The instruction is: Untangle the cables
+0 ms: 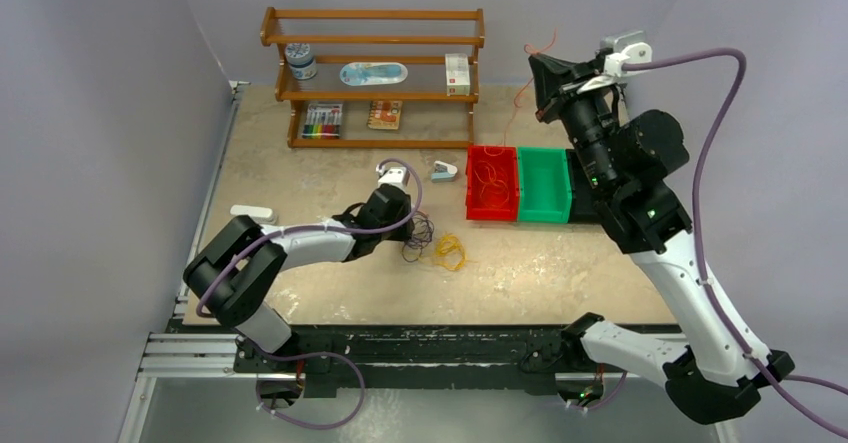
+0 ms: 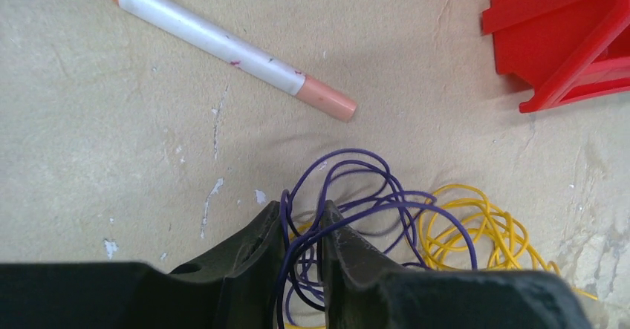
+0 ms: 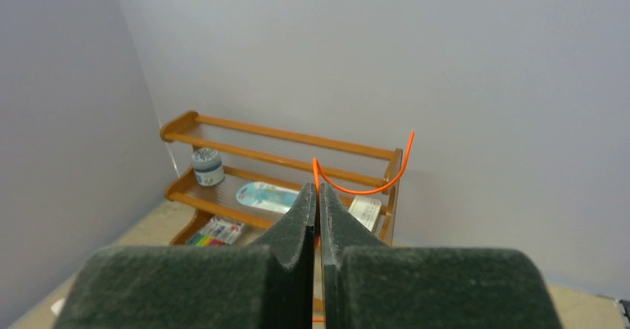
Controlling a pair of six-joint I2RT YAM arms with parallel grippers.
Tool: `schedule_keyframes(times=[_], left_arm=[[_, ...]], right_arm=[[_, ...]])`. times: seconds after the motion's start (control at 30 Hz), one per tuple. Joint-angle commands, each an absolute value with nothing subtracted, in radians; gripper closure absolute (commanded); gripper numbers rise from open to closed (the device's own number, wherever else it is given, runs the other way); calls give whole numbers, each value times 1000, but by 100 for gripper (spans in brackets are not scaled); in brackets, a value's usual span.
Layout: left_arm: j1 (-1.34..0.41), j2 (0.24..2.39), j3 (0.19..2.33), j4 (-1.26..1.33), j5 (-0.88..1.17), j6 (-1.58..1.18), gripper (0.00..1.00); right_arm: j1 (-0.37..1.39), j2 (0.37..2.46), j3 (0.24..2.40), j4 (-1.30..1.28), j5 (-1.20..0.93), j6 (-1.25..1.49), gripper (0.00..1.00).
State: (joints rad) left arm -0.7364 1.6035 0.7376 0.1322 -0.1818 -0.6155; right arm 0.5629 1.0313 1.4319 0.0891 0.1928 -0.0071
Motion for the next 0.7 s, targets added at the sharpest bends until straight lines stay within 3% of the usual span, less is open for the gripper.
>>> schedule_keyframes(times=[0.0, 0.4, 0.67], left_arm=[[-741, 1540, 741, 117, -210, -587, 80], [-741, 1487, 762, 59, -241, -580, 100], [-741, 1474, 767, 36, -270, -580, 100]], right_arm=[[564, 1057, 1423, 42, 225, 13, 100], [531, 1132, 1376, -40, 285, 63, 100], [497, 1177, 1352, -49, 239, 82, 100]])
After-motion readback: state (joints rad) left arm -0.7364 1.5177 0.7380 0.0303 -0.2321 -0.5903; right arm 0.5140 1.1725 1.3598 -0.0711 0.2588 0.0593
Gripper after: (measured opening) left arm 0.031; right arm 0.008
